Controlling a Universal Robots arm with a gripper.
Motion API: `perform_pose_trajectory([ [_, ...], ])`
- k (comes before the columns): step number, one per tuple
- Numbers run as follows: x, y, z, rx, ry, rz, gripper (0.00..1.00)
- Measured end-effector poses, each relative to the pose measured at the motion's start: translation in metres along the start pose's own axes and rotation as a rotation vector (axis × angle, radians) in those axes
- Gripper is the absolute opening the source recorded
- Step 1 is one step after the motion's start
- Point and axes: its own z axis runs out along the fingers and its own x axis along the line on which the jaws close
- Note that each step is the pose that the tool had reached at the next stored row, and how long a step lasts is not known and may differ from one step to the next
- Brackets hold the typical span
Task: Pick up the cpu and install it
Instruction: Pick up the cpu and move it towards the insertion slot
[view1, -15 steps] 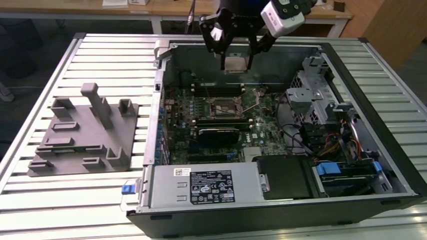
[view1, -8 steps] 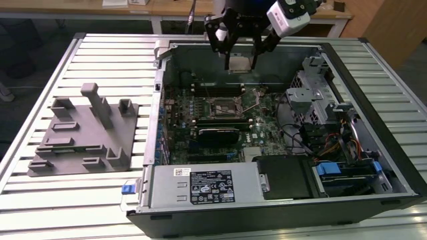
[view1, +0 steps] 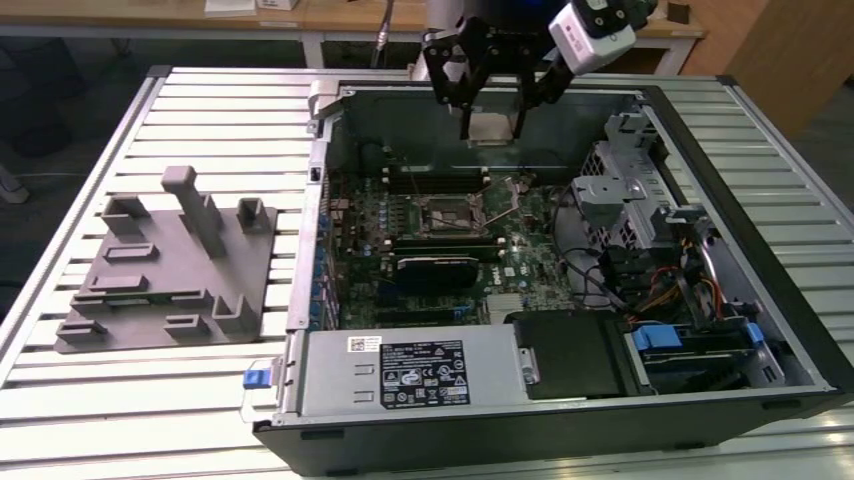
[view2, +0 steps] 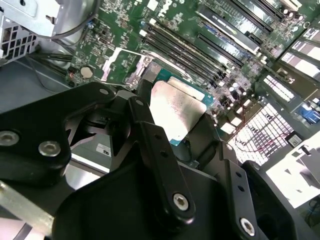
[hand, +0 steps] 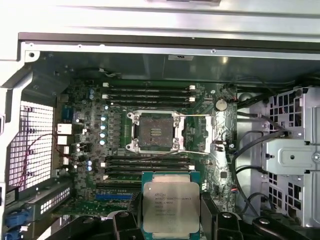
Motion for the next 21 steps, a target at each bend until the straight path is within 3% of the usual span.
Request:
perform_pose_trajectory([
  [9,-0.0125,0.0001,0.0002,0.0000,0.0000,0.000,0.54],
  [18,-0.0335,0.0001,0.0004,0.0000,0.0000,0.000,0.54],
  [21,-0.0343,0.0018,0.0007,0.0001,0.0000,0.000,0.54],
])
